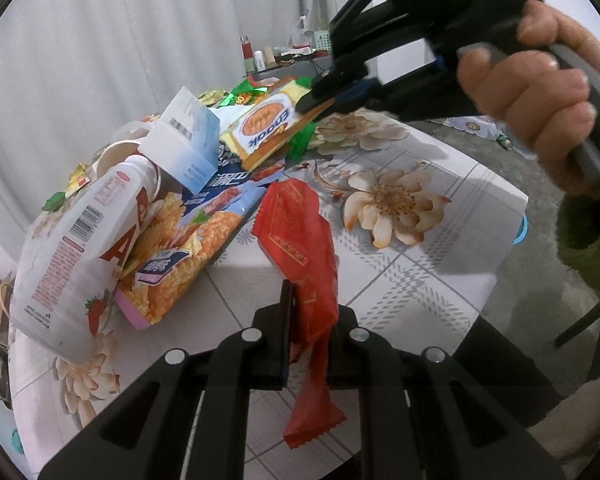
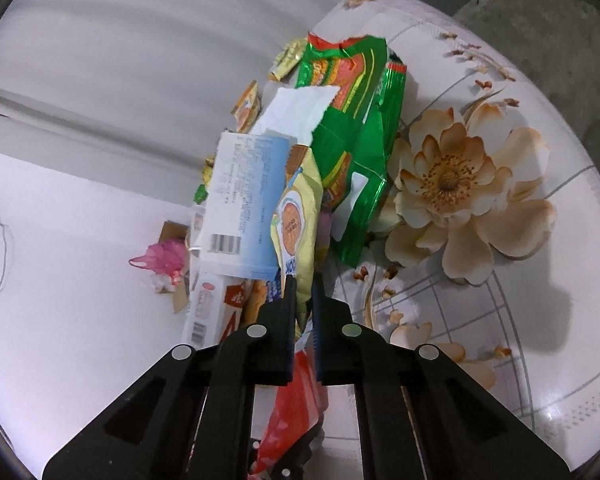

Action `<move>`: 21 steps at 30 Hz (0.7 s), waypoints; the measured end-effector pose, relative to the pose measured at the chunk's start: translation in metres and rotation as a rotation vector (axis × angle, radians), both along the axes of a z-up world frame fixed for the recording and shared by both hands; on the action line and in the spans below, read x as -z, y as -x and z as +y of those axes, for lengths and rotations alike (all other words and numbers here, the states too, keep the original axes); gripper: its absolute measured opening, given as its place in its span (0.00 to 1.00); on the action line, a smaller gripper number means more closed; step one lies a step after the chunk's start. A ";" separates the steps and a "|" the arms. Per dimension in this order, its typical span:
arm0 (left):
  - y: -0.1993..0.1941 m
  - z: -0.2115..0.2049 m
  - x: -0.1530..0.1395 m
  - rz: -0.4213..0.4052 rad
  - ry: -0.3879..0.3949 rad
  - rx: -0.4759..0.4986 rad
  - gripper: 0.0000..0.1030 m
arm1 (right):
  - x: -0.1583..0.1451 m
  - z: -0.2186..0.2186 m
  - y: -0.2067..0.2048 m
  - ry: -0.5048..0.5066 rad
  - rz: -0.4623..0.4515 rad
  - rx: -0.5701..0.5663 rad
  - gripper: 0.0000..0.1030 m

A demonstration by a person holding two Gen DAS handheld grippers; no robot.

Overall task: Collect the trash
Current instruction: 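Grasp the yellow snack packet with the right gripper, then drop the red wrapper into the wastebasket with the left gripper while the right drops the yellow packet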

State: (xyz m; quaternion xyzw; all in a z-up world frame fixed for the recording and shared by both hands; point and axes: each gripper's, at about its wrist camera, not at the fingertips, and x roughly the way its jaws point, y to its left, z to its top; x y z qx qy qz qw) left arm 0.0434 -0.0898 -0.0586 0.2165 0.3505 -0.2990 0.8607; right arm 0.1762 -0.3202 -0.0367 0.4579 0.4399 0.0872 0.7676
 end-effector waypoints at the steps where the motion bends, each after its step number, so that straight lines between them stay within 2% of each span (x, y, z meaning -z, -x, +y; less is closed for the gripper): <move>1: 0.000 0.000 0.000 -0.008 -0.005 -0.002 0.10 | -0.002 -0.002 0.003 -0.005 -0.007 0.003 0.02; 9: 0.001 0.001 -0.006 -0.021 0.007 -0.019 0.10 | -0.012 -0.022 0.041 -0.046 -0.069 0.055 0.01; 14: 0.002 0.000 -0.020 -0.022 0.045 -0.017 0.09 | -0.020 -0.045 0.076 -0.039 -0.107 0.124 0.01; 17: 0.002 -0.007 -0.035 -0.005 0.099 0.013 0.09 | -0.025 -0.062 0.097 -0.028 -0.127 0.182 0.01; 21: -0.003 -0.032 -0.056 0.038 0.177 0.089 0.09 | -0.030 -0.100 0.142 0.000 -0.148 0.317 0.01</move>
